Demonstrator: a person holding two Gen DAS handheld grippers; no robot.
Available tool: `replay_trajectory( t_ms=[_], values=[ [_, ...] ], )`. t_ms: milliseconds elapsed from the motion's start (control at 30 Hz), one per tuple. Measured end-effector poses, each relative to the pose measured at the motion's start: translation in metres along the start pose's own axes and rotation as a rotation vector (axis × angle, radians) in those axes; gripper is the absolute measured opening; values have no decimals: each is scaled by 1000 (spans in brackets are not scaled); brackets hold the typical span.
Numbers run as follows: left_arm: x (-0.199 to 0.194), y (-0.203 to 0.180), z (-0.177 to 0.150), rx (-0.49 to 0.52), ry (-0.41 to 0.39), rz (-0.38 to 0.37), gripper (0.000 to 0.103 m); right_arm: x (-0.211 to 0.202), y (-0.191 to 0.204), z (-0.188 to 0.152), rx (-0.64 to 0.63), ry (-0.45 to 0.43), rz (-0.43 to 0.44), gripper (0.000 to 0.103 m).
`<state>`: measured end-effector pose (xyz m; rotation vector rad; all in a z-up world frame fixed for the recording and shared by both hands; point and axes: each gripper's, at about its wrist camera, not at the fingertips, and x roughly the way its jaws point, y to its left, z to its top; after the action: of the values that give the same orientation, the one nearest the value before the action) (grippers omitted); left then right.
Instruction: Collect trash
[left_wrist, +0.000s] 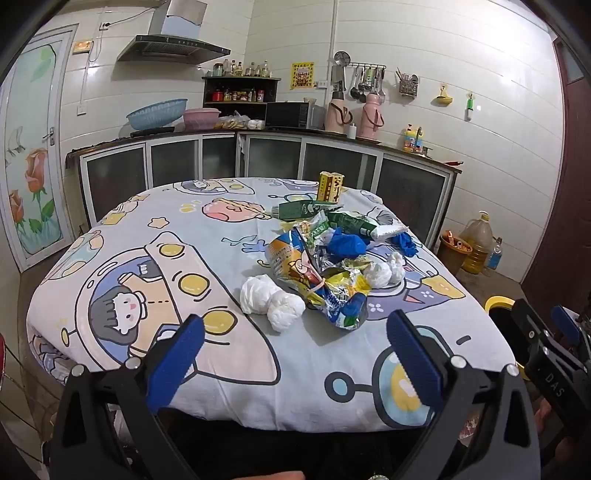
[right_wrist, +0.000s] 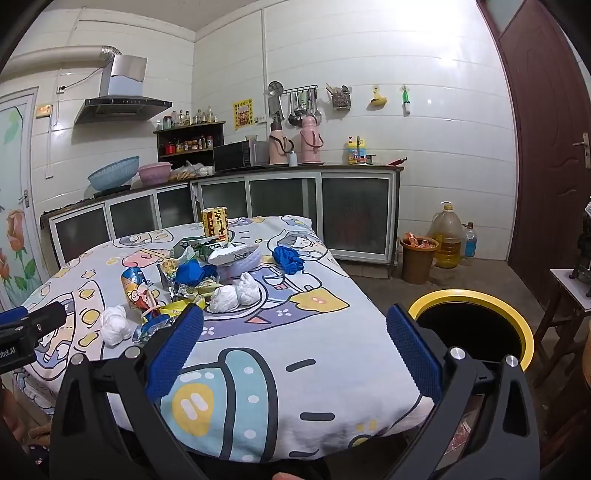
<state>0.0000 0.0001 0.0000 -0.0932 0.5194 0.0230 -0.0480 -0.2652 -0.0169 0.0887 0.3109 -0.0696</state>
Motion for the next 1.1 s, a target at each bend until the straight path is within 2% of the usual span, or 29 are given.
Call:
replay_trajectory(
  t_ms=[1100],
  values=[
    [1,0,0,-5,5,-1,95,-3,1,3,-17,8,2,95]
  ],
)
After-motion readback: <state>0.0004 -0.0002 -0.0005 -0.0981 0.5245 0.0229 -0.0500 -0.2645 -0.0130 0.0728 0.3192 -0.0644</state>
